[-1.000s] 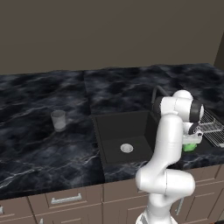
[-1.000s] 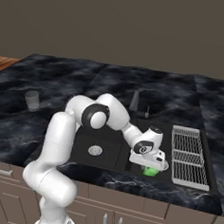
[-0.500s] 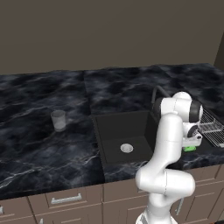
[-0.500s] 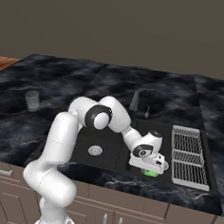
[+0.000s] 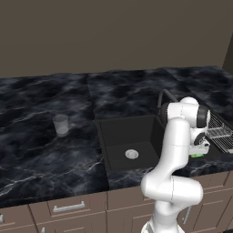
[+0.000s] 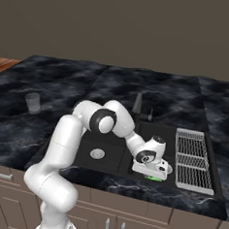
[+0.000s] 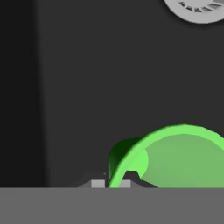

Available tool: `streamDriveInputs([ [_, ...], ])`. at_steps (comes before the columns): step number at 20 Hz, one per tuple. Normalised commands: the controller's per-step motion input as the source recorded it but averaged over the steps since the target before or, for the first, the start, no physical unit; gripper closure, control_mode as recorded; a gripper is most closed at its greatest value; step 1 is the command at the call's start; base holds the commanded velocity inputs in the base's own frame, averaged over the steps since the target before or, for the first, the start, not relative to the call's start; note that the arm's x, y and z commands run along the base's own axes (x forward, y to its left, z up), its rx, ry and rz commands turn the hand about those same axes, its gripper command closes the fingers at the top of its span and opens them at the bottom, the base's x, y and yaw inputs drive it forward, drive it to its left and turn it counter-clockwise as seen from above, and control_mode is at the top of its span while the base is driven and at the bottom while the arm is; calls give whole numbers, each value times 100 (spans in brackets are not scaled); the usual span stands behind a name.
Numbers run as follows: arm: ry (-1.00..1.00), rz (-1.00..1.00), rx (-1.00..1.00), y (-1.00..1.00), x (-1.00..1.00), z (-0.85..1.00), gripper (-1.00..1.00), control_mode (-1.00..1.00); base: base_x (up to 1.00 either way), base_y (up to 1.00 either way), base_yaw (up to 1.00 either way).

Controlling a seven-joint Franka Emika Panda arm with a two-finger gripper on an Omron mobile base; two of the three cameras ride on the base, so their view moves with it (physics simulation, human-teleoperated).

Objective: Move any existing items from the left basin to the right basin for drying. Then move the glass cup from the counter to the left basin of the sink for washing.

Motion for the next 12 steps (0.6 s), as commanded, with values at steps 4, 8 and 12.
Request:
streamDriveInputs([
  [4, 0, 0, 0, 1, -1, -10, -100, -100, 0, 0, 0],
  [8, 0, 0, 0, 3, 0, -3, -100, -100, 0, 0, 0],
  [12, 0, 0, 0, 0, -3, 0, -100, -100, 0, 0, 0],
])
